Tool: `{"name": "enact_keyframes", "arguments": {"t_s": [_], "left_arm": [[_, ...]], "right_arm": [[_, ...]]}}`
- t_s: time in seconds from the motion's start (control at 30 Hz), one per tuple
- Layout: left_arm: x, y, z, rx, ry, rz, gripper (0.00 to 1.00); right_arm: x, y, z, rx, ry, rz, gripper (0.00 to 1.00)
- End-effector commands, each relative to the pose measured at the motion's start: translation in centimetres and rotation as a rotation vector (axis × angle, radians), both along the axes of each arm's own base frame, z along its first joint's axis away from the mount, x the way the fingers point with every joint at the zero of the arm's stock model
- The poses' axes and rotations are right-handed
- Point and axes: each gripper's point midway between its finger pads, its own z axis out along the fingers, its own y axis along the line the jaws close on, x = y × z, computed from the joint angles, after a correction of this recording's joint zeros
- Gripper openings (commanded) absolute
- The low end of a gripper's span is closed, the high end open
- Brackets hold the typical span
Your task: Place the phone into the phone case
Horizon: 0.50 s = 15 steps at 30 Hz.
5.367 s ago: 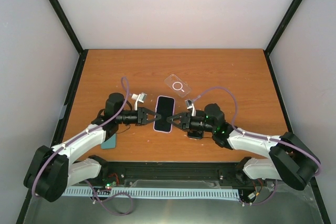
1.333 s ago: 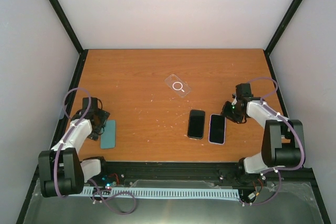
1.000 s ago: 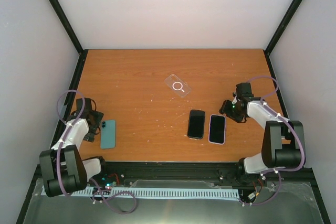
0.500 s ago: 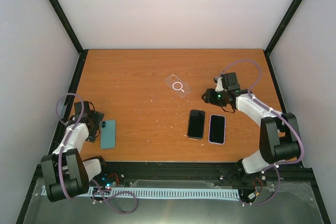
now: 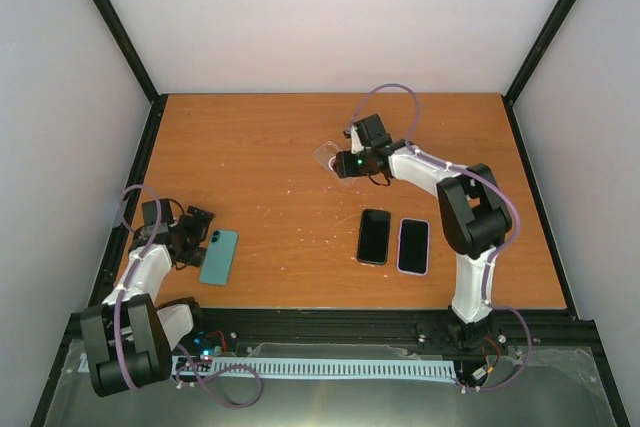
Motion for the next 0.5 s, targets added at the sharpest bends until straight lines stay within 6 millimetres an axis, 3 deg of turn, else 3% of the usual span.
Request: {"name": "enact_keyframes", "arguments": {"t_s": [0.0,0.2,0.47], "left_arm": [[-3.9,-2.3,-2.3,-0.117,0.162,-0.017,1.00],[-4.5,-0.3,-1.8,-0.010,0.225,0.036,0.99],[-6.3,0.4,-2.5,0.026,0.327,0.063,1.00]], "right_arm": [[1.6,0.9,-1.4,-0.083,-0.005,0.031,0.57],[1.6,3.5,-3.0,-0.081,0.034,0.103,0.57],[1.1,3.3,-5.2,-0.151,0.090,0.101,0.52]]}}
